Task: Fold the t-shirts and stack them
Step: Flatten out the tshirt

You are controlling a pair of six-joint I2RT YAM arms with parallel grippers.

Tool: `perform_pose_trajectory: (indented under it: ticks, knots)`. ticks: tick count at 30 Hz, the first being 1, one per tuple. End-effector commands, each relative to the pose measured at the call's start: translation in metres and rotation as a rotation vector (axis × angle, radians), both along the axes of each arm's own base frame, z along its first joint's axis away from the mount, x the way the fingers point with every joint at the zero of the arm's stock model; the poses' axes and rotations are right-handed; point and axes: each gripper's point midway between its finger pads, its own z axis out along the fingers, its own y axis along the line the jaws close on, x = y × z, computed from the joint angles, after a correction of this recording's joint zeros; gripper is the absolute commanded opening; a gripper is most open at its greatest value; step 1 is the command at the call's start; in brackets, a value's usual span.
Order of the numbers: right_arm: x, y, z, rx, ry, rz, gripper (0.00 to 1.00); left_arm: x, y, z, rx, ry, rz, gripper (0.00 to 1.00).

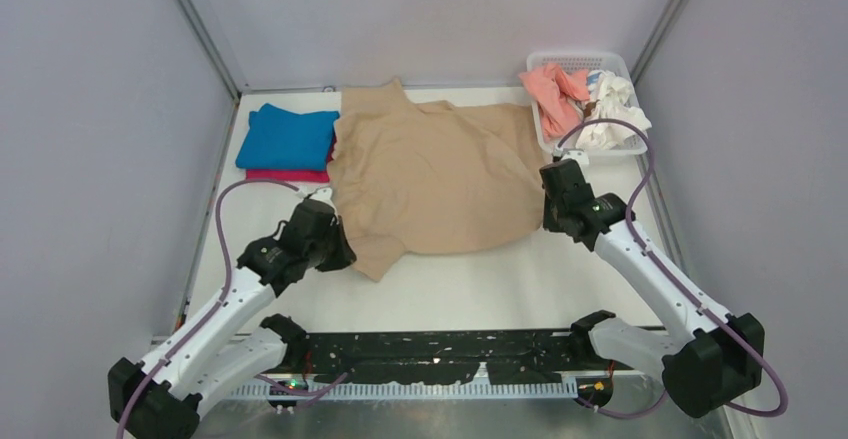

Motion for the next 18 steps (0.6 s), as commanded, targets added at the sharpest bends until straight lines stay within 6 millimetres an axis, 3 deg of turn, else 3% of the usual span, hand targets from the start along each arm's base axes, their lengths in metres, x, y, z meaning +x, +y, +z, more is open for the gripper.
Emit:
perform_pose_trajectory:
  ticks: [1, 9, 13, 16, 18]
  knots:
    - [-0.028, 0.001, -0.011, 0.041, 0.132, -0.028, 0.12, -0.031, 0.001, -0.008, -0.006, 0.117, -0.052, 0.00]
    - [-0.055, -0.006, -0.042, 0.020, 0.267, -0.093, 0.15, -0.051, -0.010, -0.039, -0.067, 0.237, -0.069, 0.00]
    - [-0.064, -0.011, -0.058, -0.002, 0.325, -0.136, 0.16, -0.068, -0.003, -0.054, -0.046, 0.314, -0.055, 0.00]
    - [-0.075, -0.015, -0.073, -0.022, 0.383, -0.150, 0.24, -0.083, 0.000, -0.064, -0.028, 0.381, -0.060, 0.01]
    - [-0.079, -0.015, -0.078, -0.023, 0.400, -0.150, 0.34, -0.091, -0.003, -0.065, -0.038, 0.409, -0.101, 0.19]
